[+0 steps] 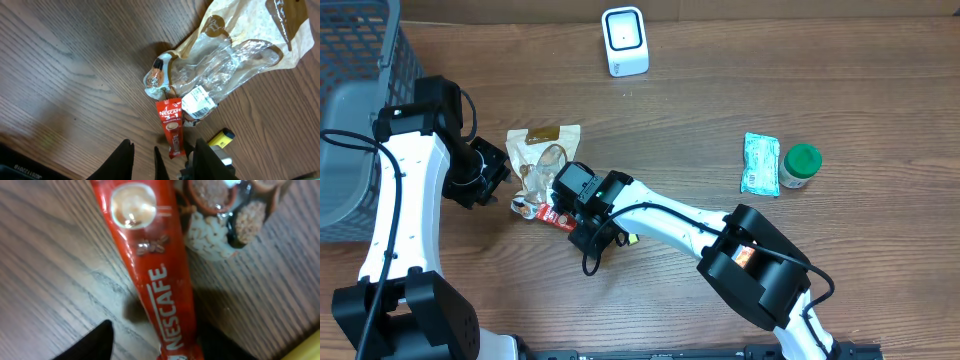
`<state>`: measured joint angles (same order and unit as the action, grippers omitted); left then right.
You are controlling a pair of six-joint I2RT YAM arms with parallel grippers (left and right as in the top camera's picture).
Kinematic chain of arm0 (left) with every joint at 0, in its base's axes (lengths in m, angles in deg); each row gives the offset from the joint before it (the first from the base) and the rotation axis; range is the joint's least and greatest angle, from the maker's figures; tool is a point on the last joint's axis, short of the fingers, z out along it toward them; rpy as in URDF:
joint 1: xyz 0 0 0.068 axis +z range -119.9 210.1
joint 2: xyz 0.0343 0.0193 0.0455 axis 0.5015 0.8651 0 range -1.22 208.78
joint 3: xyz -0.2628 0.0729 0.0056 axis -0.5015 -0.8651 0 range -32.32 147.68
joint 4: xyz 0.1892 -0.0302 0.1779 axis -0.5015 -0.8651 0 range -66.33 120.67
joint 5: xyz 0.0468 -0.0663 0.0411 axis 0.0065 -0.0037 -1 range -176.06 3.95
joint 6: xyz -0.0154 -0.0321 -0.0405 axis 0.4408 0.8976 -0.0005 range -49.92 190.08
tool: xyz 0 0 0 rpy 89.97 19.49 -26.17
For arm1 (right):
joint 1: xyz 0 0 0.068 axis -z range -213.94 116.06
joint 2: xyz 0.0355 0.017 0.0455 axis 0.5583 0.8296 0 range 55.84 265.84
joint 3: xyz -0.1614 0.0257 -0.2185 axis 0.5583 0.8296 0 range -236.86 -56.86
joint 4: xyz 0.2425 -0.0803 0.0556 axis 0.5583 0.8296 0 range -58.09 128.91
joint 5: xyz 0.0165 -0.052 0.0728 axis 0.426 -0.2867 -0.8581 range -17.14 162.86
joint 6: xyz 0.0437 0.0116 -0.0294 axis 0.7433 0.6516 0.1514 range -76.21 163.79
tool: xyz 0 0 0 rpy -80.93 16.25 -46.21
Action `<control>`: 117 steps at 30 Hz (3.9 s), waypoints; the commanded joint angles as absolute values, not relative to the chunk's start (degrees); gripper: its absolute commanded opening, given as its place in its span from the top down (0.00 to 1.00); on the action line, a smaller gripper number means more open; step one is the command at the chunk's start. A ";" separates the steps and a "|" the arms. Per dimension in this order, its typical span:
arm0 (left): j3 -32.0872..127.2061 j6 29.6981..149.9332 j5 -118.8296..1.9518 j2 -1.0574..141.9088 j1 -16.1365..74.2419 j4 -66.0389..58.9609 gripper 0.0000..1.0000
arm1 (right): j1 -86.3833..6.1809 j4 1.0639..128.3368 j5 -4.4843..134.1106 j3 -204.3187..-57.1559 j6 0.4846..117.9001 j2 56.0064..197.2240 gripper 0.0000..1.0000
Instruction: Scan the item barcode
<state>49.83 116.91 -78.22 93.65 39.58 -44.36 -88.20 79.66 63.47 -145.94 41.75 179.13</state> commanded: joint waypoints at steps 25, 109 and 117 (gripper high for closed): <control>50.34 107.25 -79.01 94.13 39.84 -43.66 0.10 | -87.17 81.32 60.15 -147.27 46.78 177.79 0.96; 50.34 107.33 -83.71 94.13 39.84 -38.26 0.00 | -43.02 28.14 10.33 -147.32 60.20 119.41 0.96; 50.34 107.33 -83.71 94.13 39.82 -38.24 0.00 | -43.02 20.04 11.34 -147.32 60.11 122.54 0.96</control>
<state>49.83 107.75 -83.31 93.65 39.60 -38.28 -43.28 20.89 8.76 -146.83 58.67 121.69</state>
